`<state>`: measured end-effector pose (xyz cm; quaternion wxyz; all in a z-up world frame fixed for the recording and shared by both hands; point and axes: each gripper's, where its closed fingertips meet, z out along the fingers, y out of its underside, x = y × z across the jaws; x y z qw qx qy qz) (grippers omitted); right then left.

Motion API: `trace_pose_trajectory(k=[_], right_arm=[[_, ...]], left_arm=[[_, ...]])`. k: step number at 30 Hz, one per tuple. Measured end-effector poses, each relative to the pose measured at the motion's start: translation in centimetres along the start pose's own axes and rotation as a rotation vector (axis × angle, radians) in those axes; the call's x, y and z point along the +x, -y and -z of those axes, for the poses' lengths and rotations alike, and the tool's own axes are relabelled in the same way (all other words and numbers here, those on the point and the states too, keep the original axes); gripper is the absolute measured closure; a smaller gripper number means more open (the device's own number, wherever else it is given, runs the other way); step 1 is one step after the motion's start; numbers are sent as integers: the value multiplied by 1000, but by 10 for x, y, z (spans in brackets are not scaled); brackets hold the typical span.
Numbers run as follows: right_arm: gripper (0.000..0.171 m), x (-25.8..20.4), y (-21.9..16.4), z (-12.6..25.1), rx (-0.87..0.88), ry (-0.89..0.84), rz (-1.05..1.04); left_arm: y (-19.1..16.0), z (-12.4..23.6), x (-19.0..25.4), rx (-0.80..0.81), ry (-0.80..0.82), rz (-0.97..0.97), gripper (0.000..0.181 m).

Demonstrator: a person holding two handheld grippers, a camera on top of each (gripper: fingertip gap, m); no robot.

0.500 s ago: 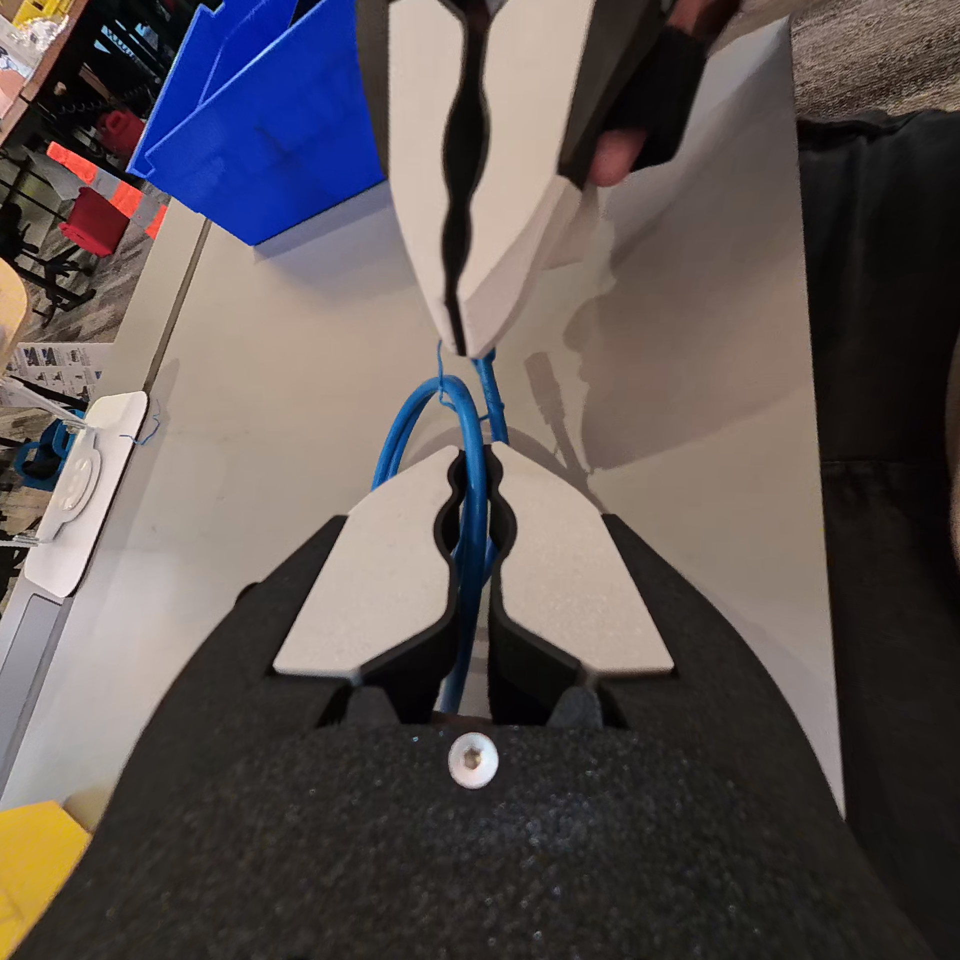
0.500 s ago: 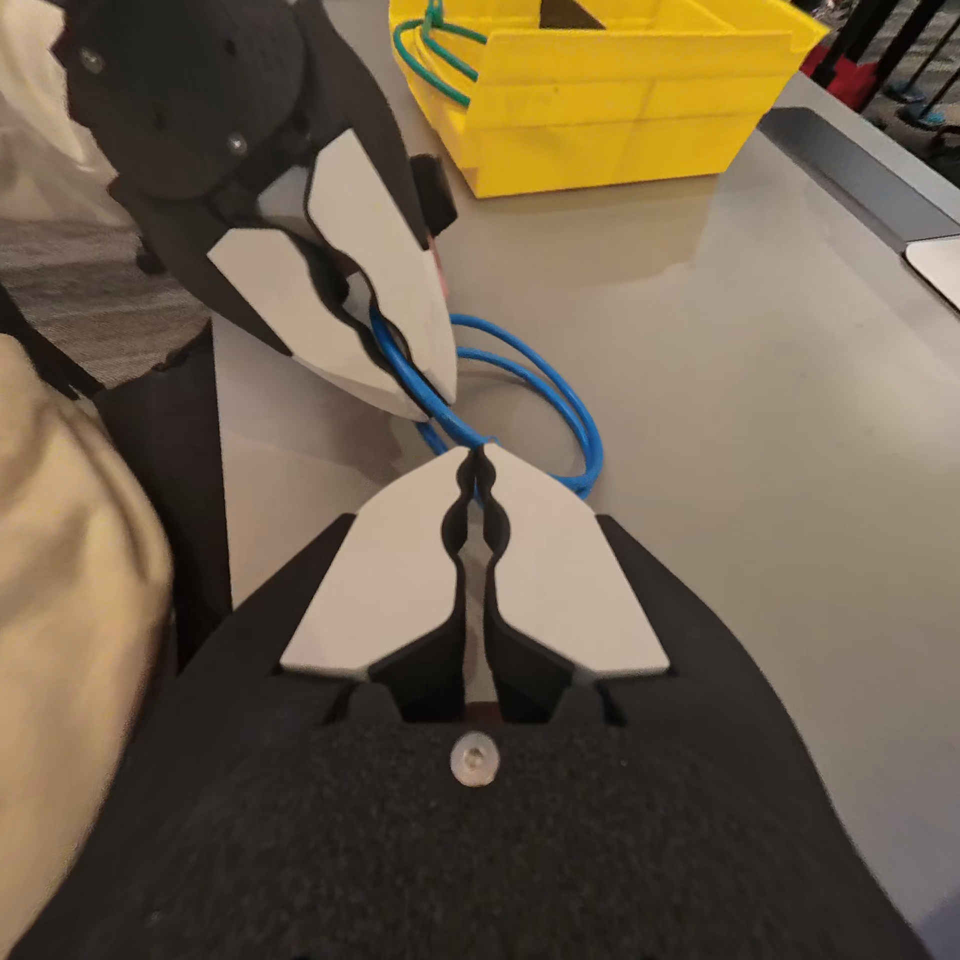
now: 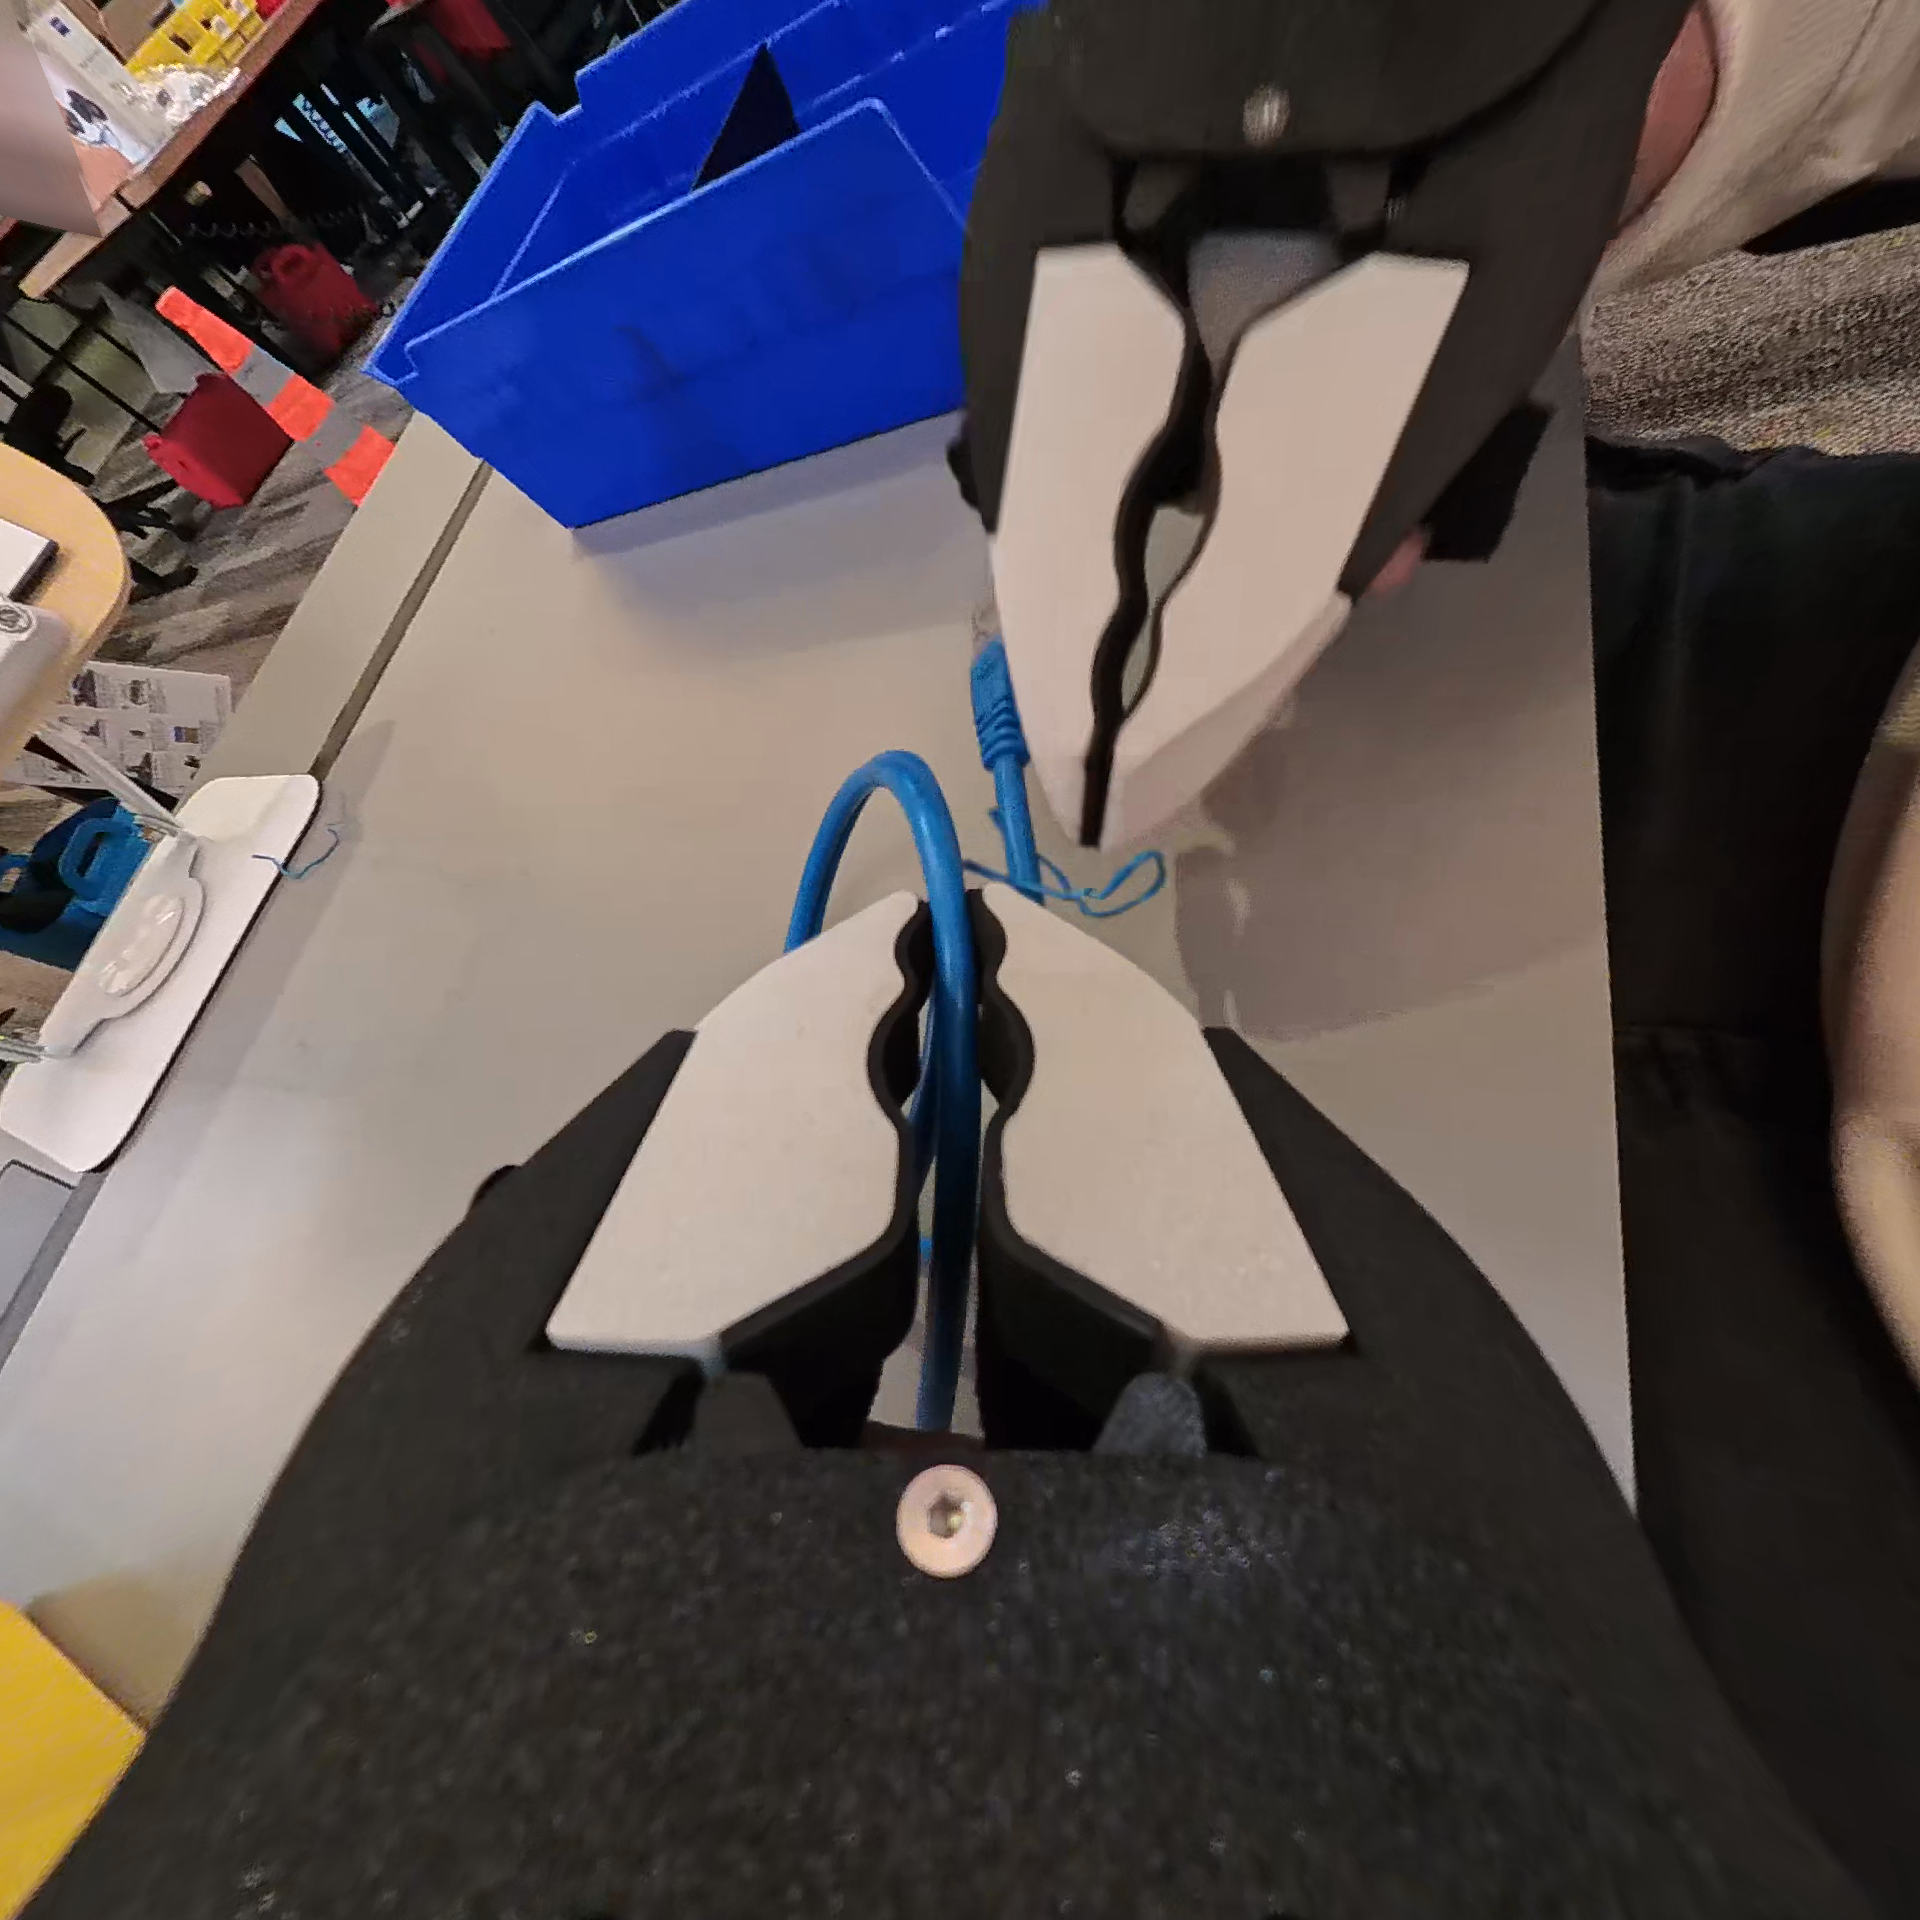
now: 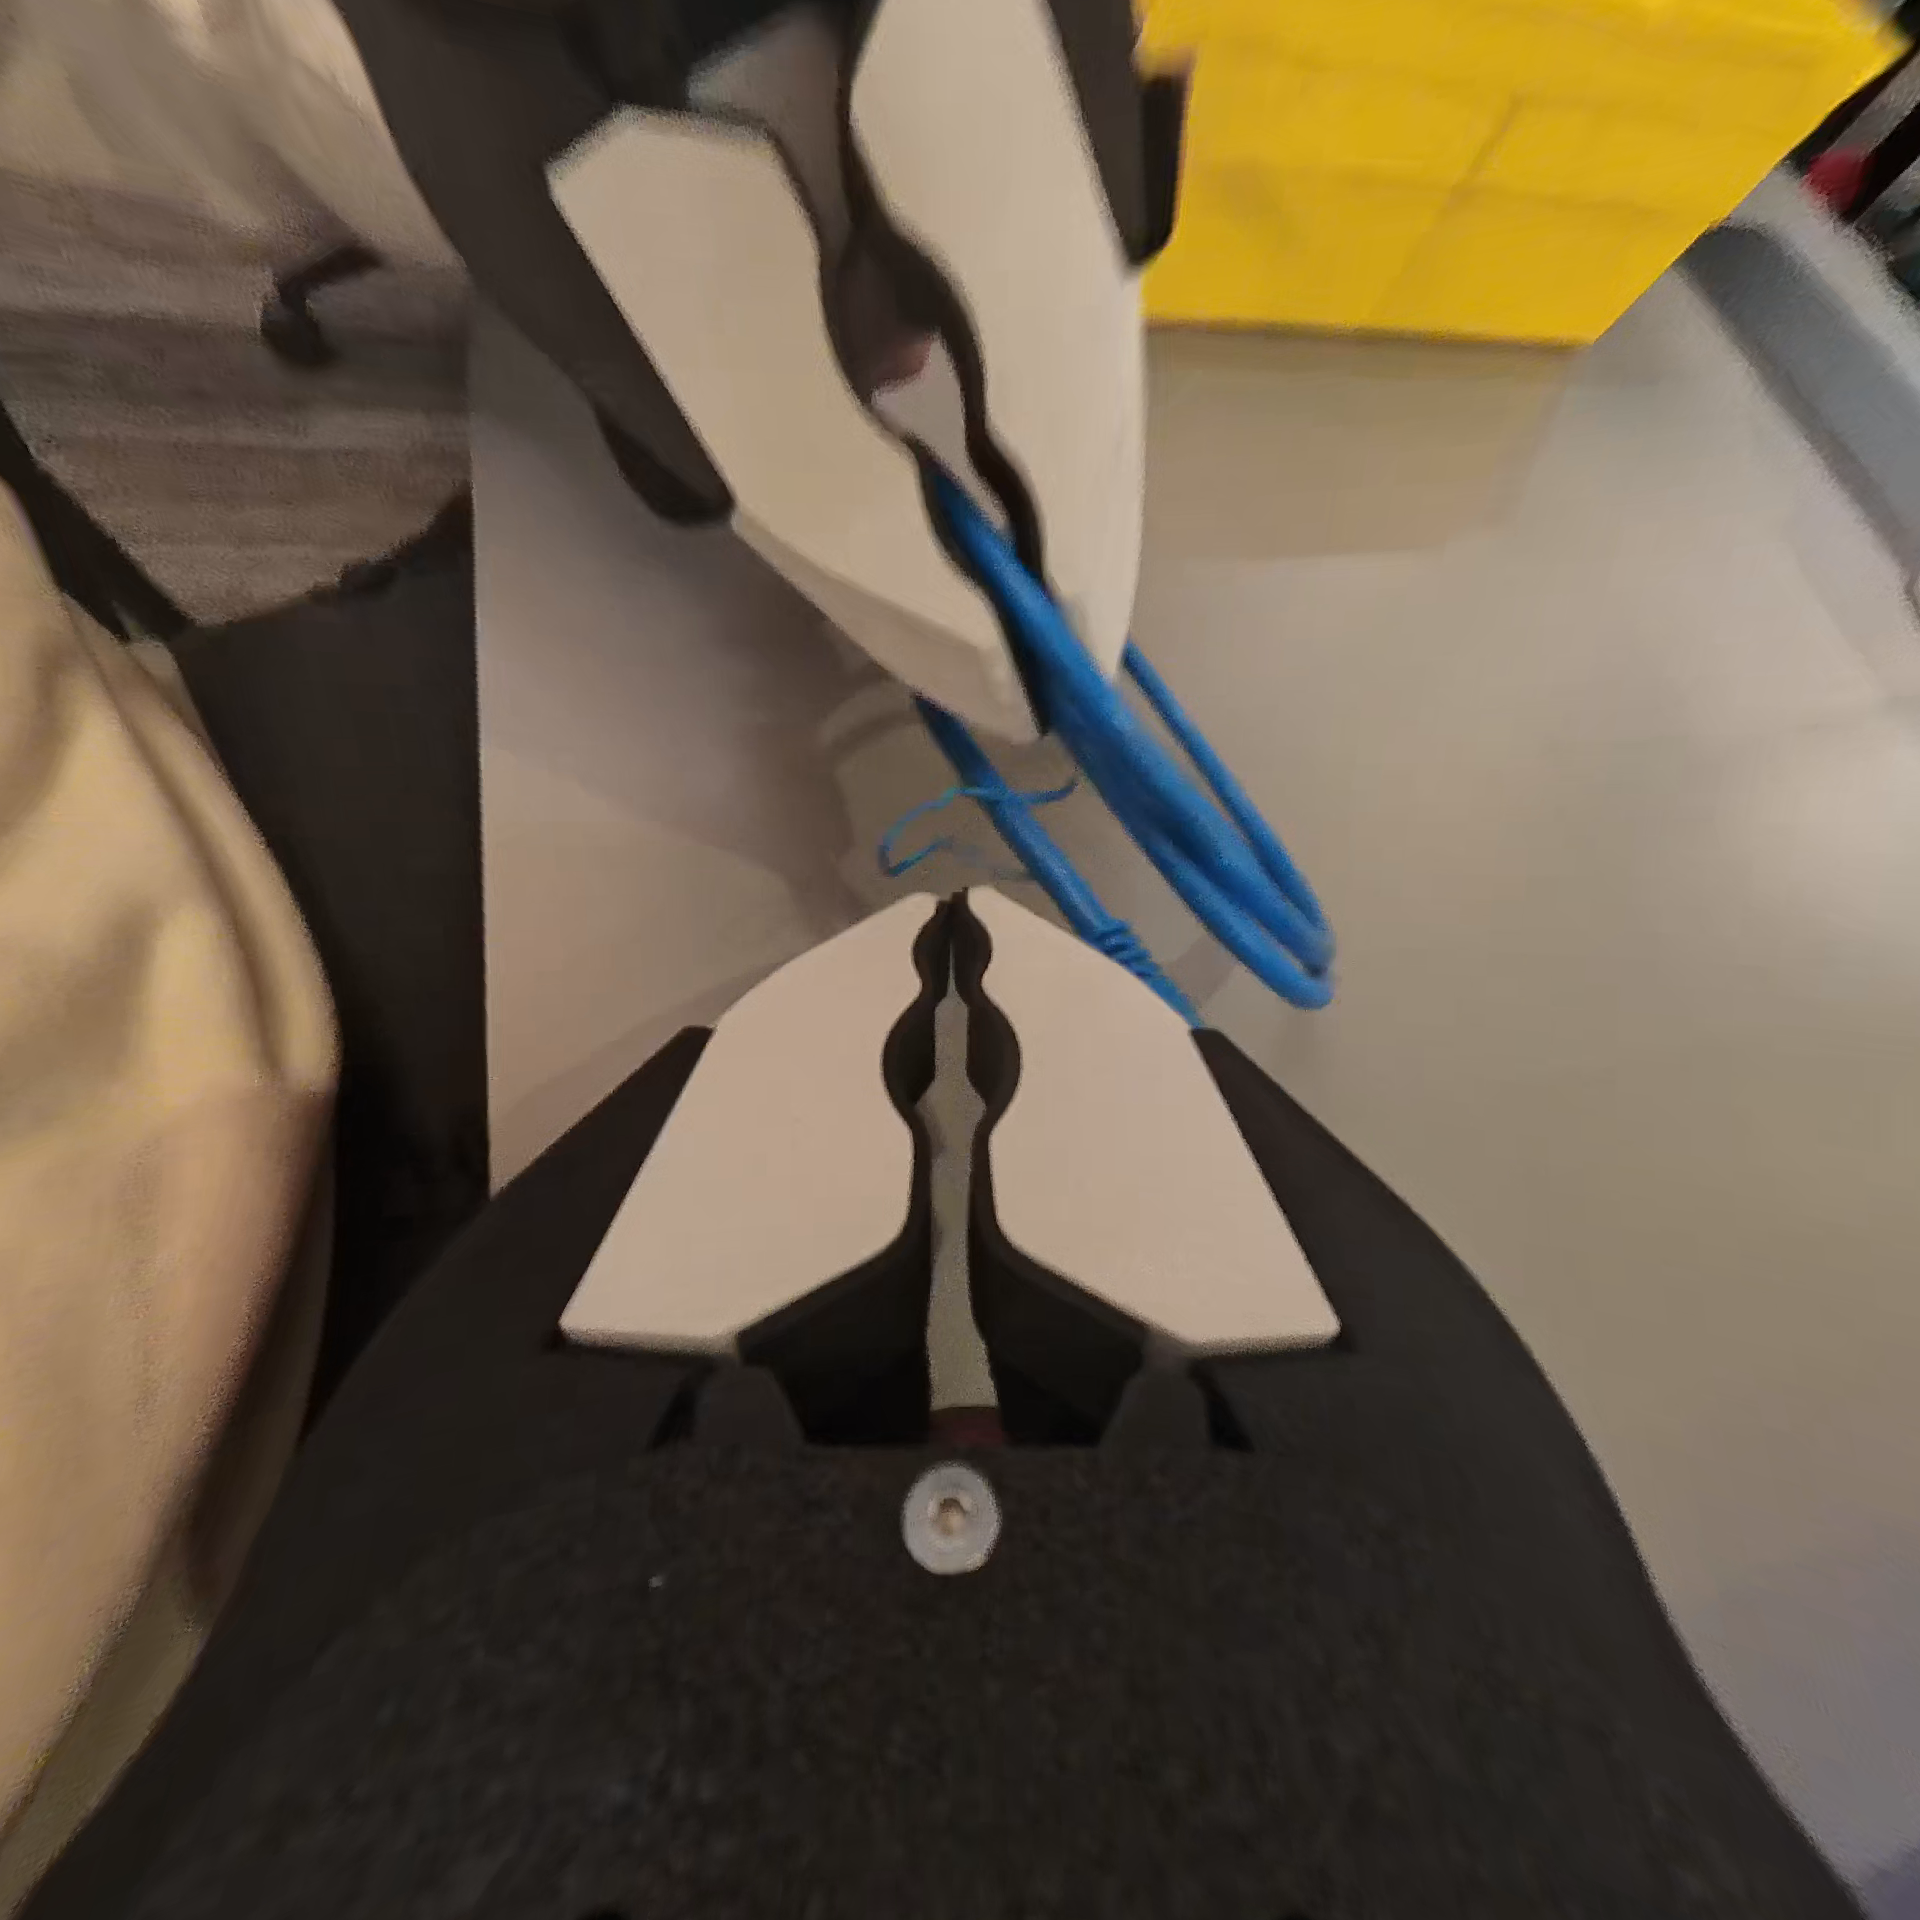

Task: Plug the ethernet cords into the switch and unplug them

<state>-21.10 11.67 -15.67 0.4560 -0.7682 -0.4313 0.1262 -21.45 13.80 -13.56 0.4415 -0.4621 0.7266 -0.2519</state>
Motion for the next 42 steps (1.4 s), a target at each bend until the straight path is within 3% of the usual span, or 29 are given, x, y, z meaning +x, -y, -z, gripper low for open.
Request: trace_pose_trajectory(k=[4, 9, 13, 16, 20, 27, 35, 37, 40, 42], right_arm=[[166, 1, 19, 14, 88, -13, 20], [159, -15, 6, 13, 25, 102, 24], [157, -15, -3, 10, -19, 95, 41], [156, -21, -12, 5, -65, 120, 45], [156, -35, -14, 0, -86, 178, 62], [153, -50, -22, -31, -178, 155, 124], [152, -49, -19, -40, -165, 177, 93], [154, -50, -21, -43, -179, 187, 94], [171, -50, -23, -45, -196, 185, 104], [171, -48, -25, -45, -204, 172, 110]], left_arm=[[-1, -1, 1, -5, -2, -5, 176], [-1, 0, -7, -8, 30, 10, 176], [-2, 7, -19, -3, 63, 20, 176], [-9, 11, -16, -41, 23, -20, 176], [-30, 19, -28, -154, 89, -113, 176], [-51, 14, -43, -219, 146, -77, 176], [-56, 13, -39, -224, 137, -63, 176], [-57, 14, -39, -228, 138, -59, 176], [-58, 15, -39, -231, 143, -59, 176], [-57, 16, -39, -229, 145, -57, 176]])
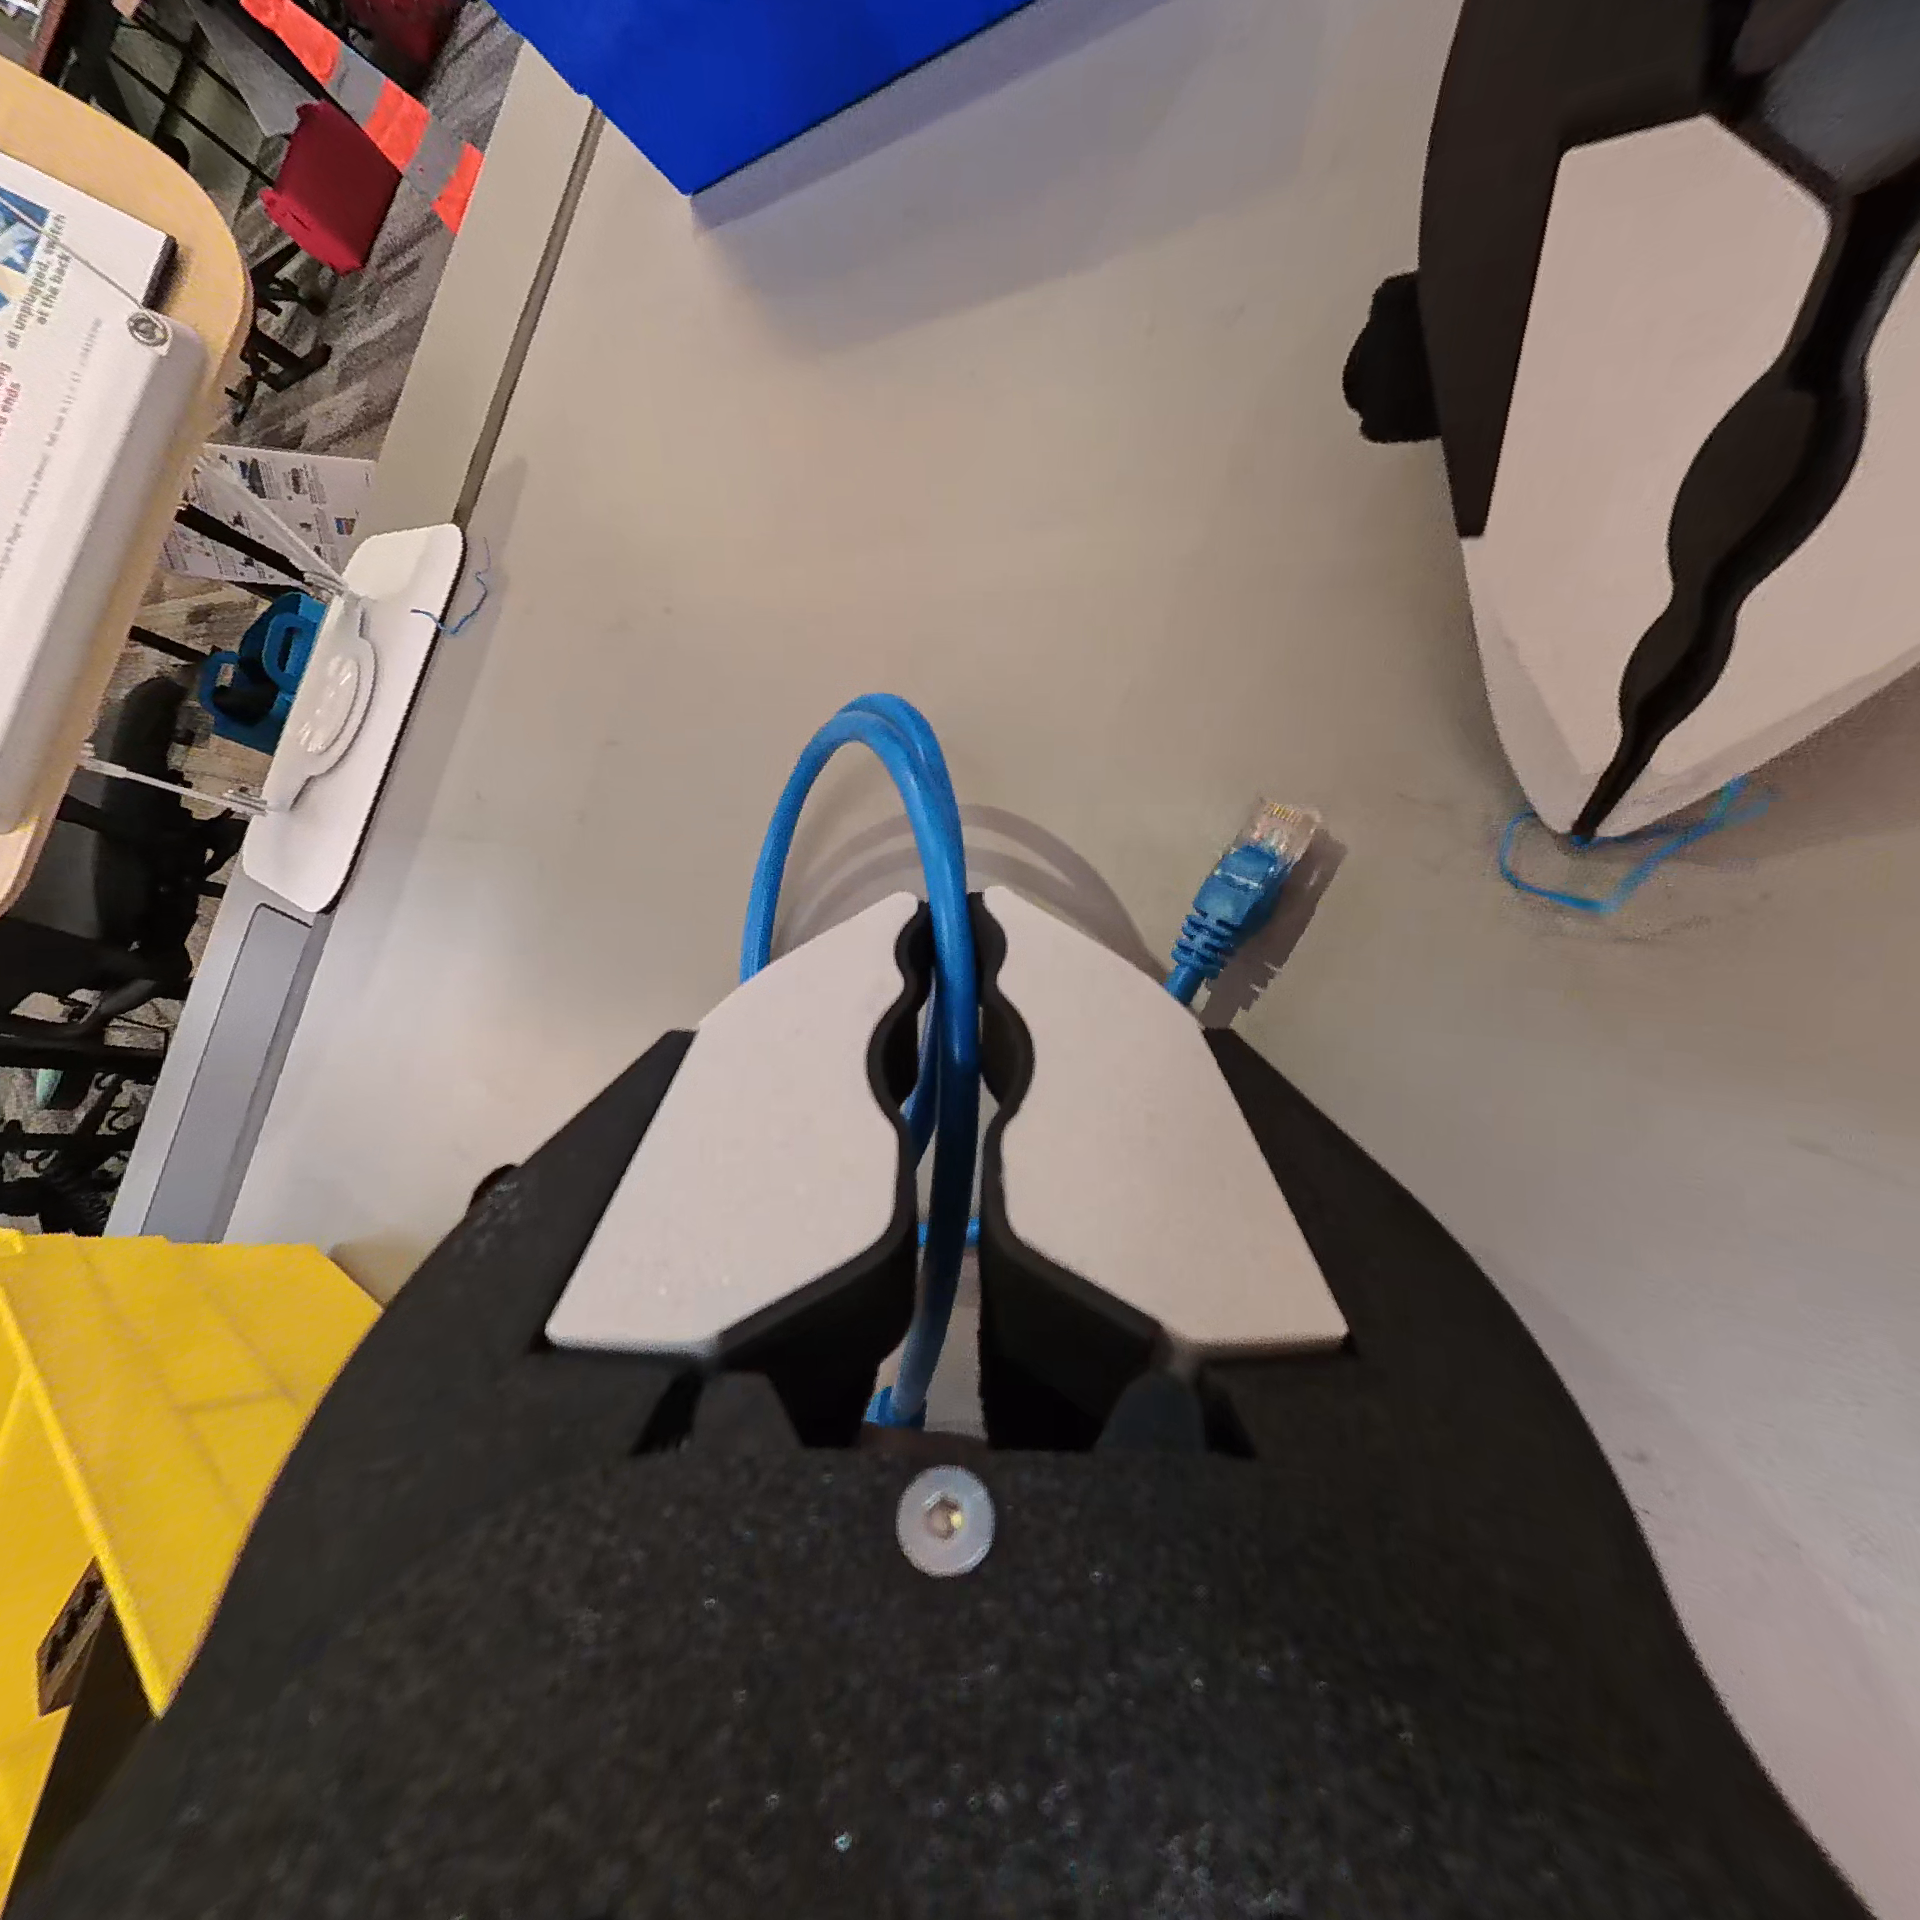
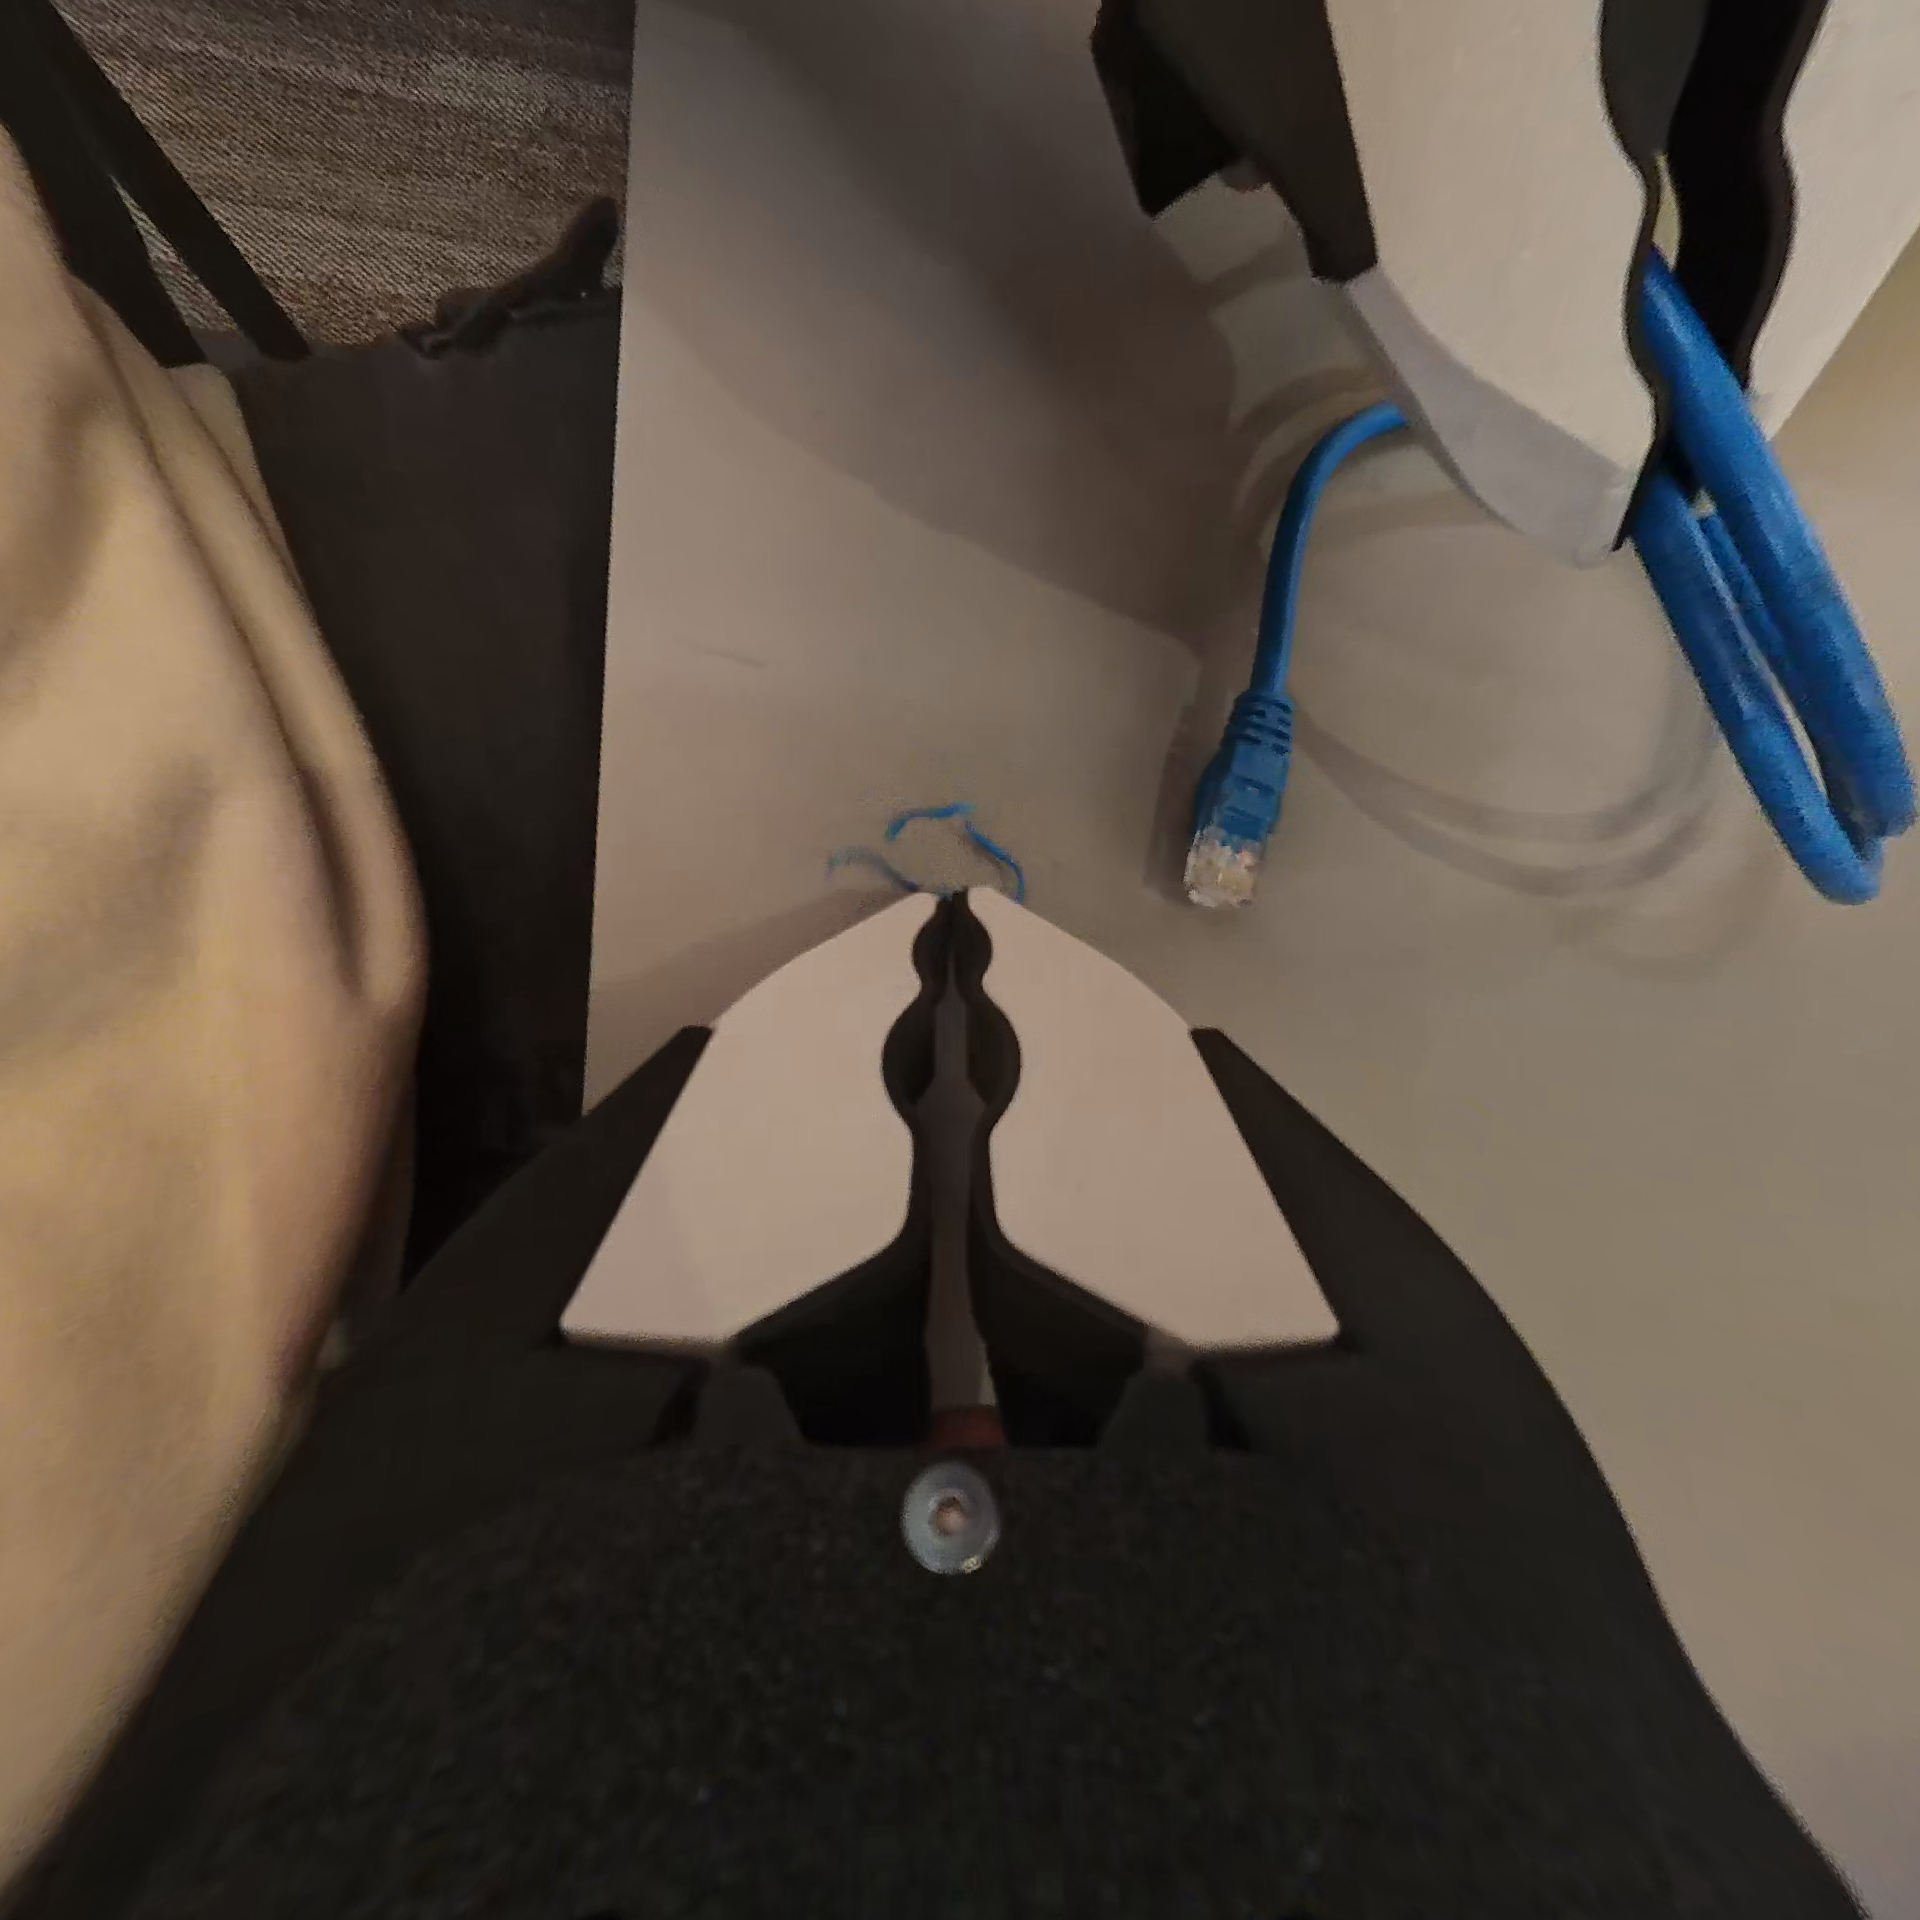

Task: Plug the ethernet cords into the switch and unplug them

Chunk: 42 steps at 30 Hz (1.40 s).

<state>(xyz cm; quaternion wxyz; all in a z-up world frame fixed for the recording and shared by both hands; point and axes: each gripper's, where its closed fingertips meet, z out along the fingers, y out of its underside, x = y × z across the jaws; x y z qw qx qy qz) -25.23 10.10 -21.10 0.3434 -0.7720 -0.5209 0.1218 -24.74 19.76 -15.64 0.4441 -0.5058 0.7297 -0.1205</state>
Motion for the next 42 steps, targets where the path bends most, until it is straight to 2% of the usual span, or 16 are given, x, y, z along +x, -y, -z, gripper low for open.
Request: trace_pose_trajectory(k=[7, 10, 11, 12, 14, 19, 20, 21, 26, 29, 33, 35, 37, 39, 42], right_arm=[[171, 8, 5, 13, 37, -23, -11], [171, 5, 11, 23, 76, 28, -57], [168, 2, 12, 24, 81, 51, -74], [155, 2, 12, 23, 82, 43, -88], [150, -1, 15, 17, 80, 47, -76], [152, -5, 17, -4, 34, 65, -20], [155, -6, 16, -7, 23, 79, -18], [167, -5, 14, -9, 5, 84, -11], [170, 15, 26, 11, 61, -16, 5], [170, 65, 30, 55, 95, -159, -23], [170, 184, 35, 130, 131, -462, -174], [170, 241, 29, 143, 69, -564, -248], [170, 301, 18, 136, 27, -659, -335], [169, 361, -8, 113, -46, -725, -453], [169, 425, -59, 60, -96, -703, -678]], left_arm=[[-1, 0, 2, -4, -1, -7, 176], [-2, -1, 3, -6, -2, -11, 176], [-2, -1, 3, -6, -2, -12, 176], [-2, -1, 3, -7, -3, -13, 176], [-2, -2, 4, -8, -6, -14, 176], [-2, -2, 4, -9, -6, -18, 176], [-2, -2, 4, -9, -5, -17, 176], [-2, -2, 4, -8, -5, -17, 176], [-3, 0, 5, -7, -3, -16, 176], [-3, -1, 7, -10, -7, -6, 176], [-4, -6, 14, -30, -6, -33, 176], [-2, -8, 18, -33, -11, -51, 176], [1, -9, 21, -25, -23, -52, 176], [4, -10, 25, -18, -35, -46, 176], [7, -10, 34, -14, -60, -40, 176]])
